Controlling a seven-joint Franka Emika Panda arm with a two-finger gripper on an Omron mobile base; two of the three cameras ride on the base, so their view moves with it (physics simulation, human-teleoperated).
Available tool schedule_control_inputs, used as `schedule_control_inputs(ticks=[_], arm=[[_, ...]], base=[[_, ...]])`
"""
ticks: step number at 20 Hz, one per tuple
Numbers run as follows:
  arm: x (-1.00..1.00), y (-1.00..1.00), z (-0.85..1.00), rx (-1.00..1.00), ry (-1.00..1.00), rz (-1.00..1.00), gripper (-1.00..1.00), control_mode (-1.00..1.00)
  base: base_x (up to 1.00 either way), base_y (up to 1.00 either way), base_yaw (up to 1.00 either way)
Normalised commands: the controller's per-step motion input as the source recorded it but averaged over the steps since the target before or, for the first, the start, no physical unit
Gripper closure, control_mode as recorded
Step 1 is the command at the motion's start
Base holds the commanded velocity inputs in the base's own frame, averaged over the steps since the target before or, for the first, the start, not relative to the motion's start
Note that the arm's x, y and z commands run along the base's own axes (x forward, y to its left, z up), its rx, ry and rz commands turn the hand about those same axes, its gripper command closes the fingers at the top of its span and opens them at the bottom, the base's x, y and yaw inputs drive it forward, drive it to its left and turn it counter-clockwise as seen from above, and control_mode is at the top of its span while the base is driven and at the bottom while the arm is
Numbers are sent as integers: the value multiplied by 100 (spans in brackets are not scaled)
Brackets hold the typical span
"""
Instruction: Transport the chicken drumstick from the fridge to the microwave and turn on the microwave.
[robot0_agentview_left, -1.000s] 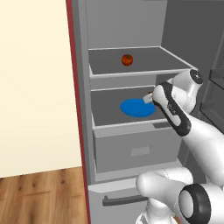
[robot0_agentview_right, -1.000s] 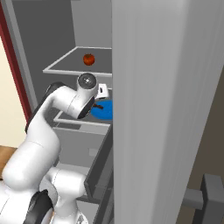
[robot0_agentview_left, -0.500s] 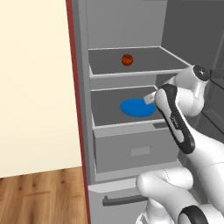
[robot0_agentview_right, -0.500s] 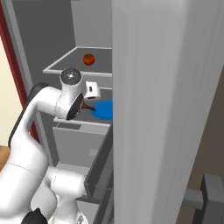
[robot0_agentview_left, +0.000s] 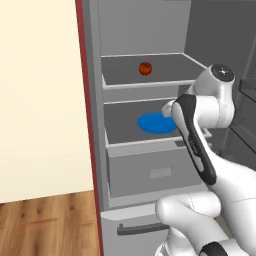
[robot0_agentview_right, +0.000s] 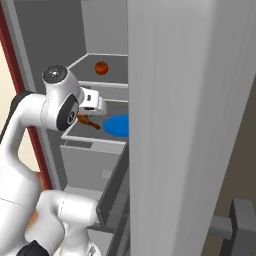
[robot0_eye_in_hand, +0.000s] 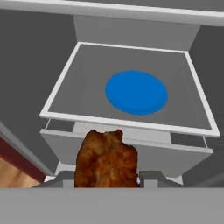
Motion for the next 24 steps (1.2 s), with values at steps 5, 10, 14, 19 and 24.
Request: schedule_control_inputs(ticks=[5,10,14,19,24], arm=[[-47,0,13,-1,7,-8,100,-100],[-50,0,13,-4,3,0,100,-100],[-40,0,23,-2,0,0,100,-100],[-35,0,20,-1,0,0,100,-100],[-41,6,11,-1,-6,0,100,-100]], base=[[0,0,0],[0,0,0],[0,0,0],[0,0,0],[0,0,0]])
